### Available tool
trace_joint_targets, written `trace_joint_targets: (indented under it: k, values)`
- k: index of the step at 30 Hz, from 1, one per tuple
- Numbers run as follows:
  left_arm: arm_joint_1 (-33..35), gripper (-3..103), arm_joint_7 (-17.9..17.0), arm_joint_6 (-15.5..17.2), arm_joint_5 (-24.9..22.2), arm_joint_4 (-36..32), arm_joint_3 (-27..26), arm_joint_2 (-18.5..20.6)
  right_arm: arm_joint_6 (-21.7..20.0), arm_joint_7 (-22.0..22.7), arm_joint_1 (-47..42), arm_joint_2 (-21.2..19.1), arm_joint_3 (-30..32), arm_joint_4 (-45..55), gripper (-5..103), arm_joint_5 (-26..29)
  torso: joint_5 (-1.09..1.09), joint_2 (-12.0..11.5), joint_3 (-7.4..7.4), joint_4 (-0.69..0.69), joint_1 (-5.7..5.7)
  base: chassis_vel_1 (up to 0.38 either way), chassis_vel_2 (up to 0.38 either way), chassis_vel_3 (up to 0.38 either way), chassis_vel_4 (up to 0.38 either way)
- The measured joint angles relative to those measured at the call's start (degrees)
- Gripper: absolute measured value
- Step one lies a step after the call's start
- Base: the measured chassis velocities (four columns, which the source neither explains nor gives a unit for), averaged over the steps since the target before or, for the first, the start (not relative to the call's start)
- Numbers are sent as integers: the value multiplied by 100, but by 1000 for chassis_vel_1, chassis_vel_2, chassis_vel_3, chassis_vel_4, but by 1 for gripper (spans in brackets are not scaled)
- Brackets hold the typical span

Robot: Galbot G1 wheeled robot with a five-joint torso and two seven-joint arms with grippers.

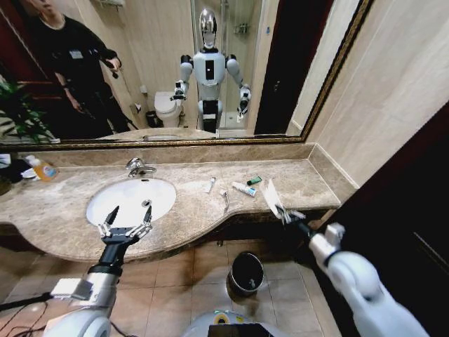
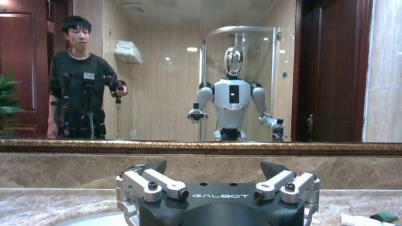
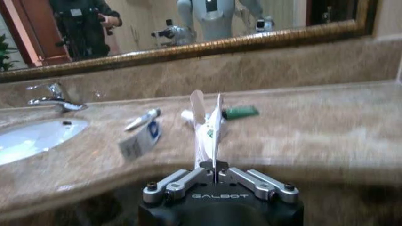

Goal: Pick up the trash from the sink and place it in the trash bin.

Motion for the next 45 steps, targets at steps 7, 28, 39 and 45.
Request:
trace_joint_targets:
  k: [7, 28, 39, 45]
  values:
    - [0, 100, 0, 0, 0, 0, 0, 0, 520, -479, -457, 688, -178, -521, 0, -733, 0, -1, 1, 0, 0, 0, 0, 0, 0]
    - [0, 100, 0, 0, 0, 0, 0, 0, 939, -530, 1490, 1656, -368, -4480, 0, -2501, 1, -1, 1, 0, 1, 0, 0, 0, 0]
    - [0, 100, 0, 0, 0, 0, 0, 0, 1088, -554, 1959, 1920, -314, -5498, 0, -2628, 1, -1, 1, 0, 2, 0, 0, 0, 0]
    - [0, 100, 0, 0, 0, 0, 0, 0, 1165, -507, 2093, 1962, -312, -5735, 0, -2699, 1, -1, 1, 0, 2, 0, 0, 0, 0]
